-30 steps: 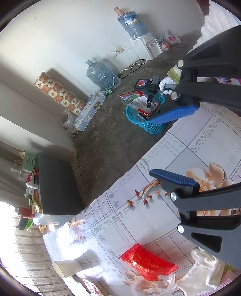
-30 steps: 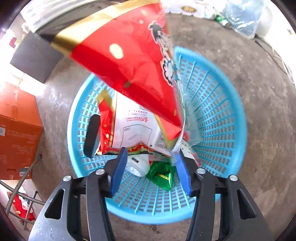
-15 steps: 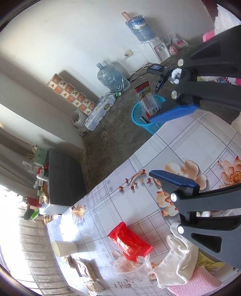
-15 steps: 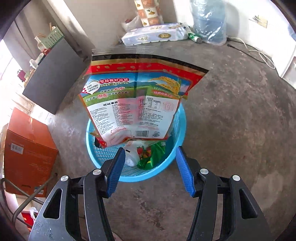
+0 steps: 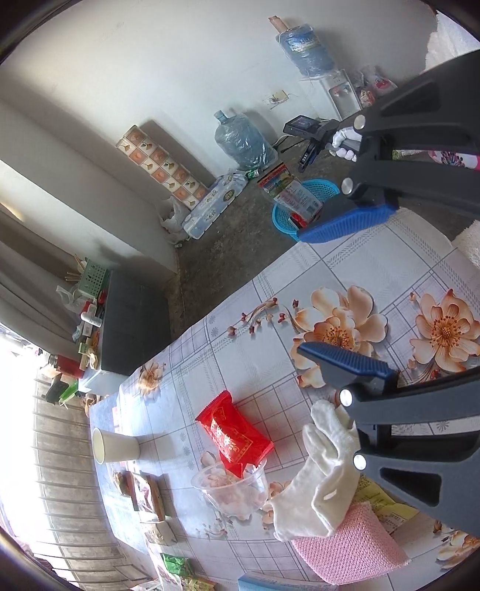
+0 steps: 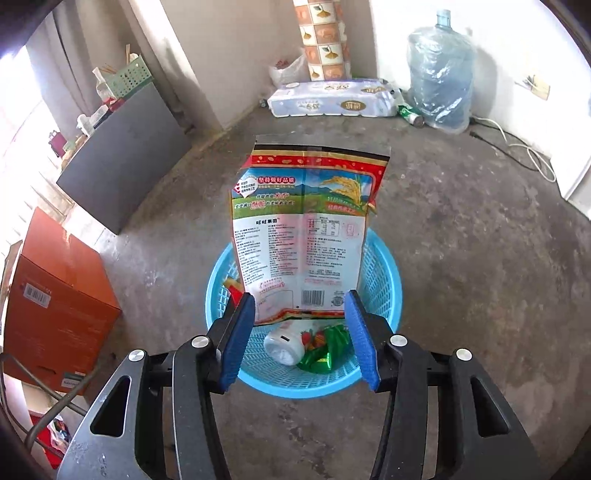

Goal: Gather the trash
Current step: 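Move both tools back over the table toward the sponge and glove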

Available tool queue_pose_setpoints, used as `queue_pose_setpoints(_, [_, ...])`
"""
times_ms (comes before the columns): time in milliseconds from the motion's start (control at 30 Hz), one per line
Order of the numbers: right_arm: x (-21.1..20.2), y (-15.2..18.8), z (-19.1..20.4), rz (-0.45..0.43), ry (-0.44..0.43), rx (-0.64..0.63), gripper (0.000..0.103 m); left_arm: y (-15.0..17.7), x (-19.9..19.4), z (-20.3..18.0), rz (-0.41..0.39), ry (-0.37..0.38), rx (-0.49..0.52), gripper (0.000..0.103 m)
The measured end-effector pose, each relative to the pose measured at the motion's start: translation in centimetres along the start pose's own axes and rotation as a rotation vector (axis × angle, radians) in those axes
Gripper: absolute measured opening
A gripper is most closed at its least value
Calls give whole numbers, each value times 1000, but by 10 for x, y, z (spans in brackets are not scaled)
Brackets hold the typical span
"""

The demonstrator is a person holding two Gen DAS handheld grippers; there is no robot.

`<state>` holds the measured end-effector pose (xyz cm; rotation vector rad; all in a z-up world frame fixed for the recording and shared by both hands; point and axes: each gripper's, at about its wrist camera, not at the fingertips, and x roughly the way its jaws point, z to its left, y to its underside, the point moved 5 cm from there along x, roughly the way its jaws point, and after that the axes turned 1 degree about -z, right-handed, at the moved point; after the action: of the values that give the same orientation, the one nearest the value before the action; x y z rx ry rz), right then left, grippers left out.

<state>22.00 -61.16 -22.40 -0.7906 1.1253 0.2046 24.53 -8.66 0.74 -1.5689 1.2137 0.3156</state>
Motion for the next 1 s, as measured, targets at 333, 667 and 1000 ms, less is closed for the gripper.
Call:
queue_pose_setpoints(333, [-81, 39, 74, -32, -224, -72, 52, 8, -40, 39, -105, -84, -15, 58])
queue_pose_setpoints(667, [-212, 82, 186, -46, -517, -327, 70, 52, -83, 111, -187, -217, -141, 62])
queue_pose_setpoints(1000, [-240, 169, 346, 119, -820, -607, 74, 86, -92, 145, -209, -339, -139, 63])
